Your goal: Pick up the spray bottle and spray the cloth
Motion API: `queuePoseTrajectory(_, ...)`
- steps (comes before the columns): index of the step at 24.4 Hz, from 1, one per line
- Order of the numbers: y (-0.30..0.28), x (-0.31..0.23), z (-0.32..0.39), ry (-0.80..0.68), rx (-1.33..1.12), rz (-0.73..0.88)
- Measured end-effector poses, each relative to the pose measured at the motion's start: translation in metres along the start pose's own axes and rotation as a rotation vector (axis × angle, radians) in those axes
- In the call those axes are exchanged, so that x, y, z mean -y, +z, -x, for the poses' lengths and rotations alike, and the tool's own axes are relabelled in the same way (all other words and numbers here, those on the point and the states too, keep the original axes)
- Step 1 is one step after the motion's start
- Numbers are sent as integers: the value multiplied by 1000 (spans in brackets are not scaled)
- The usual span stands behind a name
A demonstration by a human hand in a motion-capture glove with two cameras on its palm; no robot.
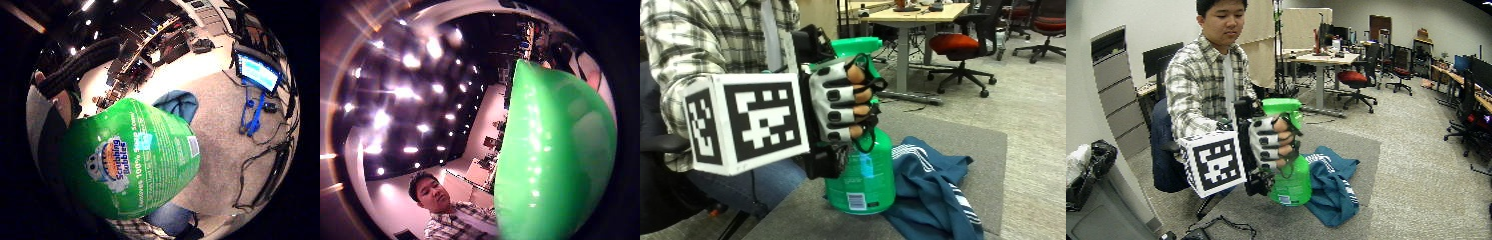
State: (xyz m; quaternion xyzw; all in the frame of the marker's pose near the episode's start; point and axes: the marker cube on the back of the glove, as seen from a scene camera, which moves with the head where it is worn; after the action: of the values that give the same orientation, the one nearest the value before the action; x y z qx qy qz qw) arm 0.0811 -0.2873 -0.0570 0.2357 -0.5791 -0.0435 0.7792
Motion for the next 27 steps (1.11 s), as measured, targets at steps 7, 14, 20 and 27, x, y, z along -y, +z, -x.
queuePoseTrajectory(7, -11, -8, 38, -44, -100, 142)
queuePoseTrajectory(14, -8, -11, 65, 24, -219, 325)
queuePoseTrajectory(20, 12, 3, 74, 142, -370, 574)
queuePoseTrajectory(27, 57, 19, 50, 407, -570, 898)
